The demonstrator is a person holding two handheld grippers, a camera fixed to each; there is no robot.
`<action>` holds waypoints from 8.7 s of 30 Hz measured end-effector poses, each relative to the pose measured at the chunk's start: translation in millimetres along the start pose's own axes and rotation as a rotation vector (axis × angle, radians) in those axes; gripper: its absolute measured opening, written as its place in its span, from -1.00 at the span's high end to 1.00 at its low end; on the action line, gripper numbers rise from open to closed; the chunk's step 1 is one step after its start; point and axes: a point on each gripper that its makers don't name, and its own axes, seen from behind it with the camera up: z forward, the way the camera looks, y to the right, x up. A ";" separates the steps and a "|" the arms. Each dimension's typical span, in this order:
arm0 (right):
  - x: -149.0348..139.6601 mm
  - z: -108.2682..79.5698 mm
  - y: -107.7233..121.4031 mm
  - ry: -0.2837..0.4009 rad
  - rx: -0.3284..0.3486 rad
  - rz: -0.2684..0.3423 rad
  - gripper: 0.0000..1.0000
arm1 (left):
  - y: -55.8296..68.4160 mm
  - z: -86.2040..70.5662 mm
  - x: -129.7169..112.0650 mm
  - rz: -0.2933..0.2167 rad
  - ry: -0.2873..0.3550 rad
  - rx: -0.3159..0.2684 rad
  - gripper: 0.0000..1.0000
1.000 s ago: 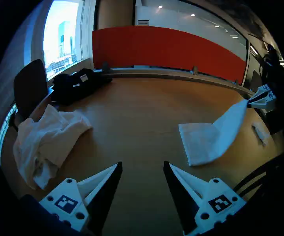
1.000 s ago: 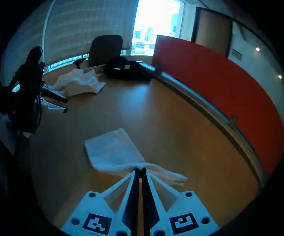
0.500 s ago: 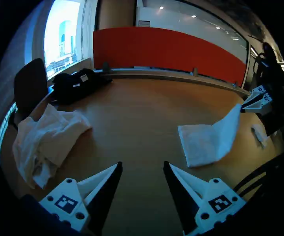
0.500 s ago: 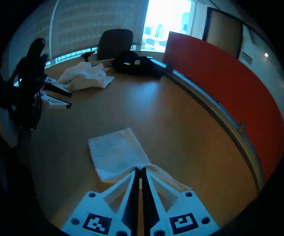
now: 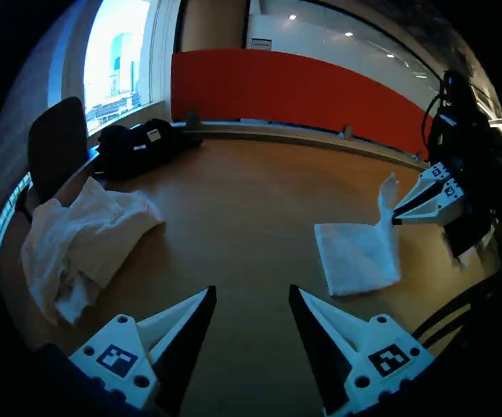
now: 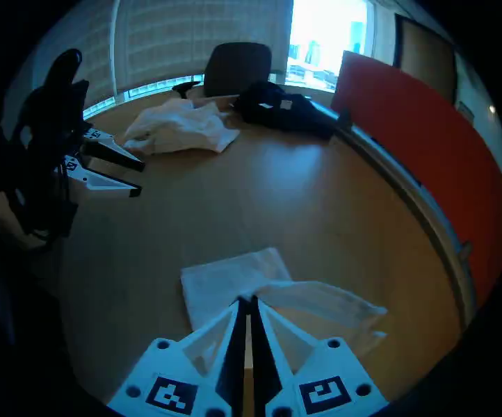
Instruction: Fold towel
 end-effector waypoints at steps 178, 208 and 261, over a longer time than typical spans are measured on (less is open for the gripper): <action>30.6 -101.3 24.0 0.141 -0.114 0.115 0.88 | 12.8 -16.2 -10.7 0.040 0.002 -0.016 -0.53; -48.6 -210.2 91.9 0.094 -0.228 0.212 0.88 | 15.3 -15.1 -6.2 0.058 -0.006 -0.012 -0.53; -268.3 -351.6 182.0 -0.159 -0.450 0.402 0.88 | 41.1 -13.4 2.3 0.110 -0.033 -0.002 -0.53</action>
